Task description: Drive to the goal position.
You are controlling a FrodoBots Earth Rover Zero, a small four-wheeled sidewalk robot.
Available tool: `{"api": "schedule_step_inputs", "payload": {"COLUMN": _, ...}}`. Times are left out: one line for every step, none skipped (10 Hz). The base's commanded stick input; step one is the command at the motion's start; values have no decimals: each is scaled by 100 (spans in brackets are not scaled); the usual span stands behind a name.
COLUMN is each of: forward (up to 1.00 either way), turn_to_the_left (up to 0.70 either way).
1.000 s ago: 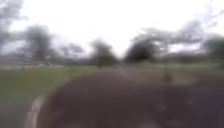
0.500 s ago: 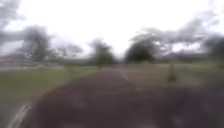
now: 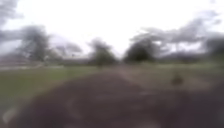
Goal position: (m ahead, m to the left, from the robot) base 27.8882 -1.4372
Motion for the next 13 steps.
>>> {"api": "schedule_step_inputs", "payload": {"forward": 70, "turn_to_the_left": 0}}
{"api": "schedule_step_inputs", "payload": {"forward": 70, "turn_to_the_left": 0}}
{"api": "schedule_step_inputs", "payload": {"forward": 70, "turn_to_the_left": 0}}
{"api": "schedule_step_inputs", "payload": {"forward": 70, "turn_to_the_left": 0}}
{"api": "schedule_step_inputs", "payload": {"forward": 70, "turn_to_the_left": 0}}
{"api": "schedule_step_inputs", "payload": {"forward": 70, "turn_to_the_left": 0}}
{"api": "schedule_step_inputs", "payload": {"forward": 70, "turn_to_the_left": 0}}
{"api": "schedule_step_inputs", "payload": {"forward": 70, "turn_to_the_left": 0}}
{"api": "schedule_step_inputs", "payload": {"forward": 70, "turn_to_the_left": 0}}
{"api": "schedule_step_inputs", "payload": {"forward": 70, "turn_to_the_left": 0}}
{"api": "schedule_step_inputs", "payload": {"forward": 70, "turn_to_the_left": 0}}
{"api": "schedule_step_inputs", "payload": {"forward": 70, "turn_to_the_left": 0}}
{"api": "schedule_step_inputs", "payload": {"forward": 70, "turn_to_the_left": 0}}
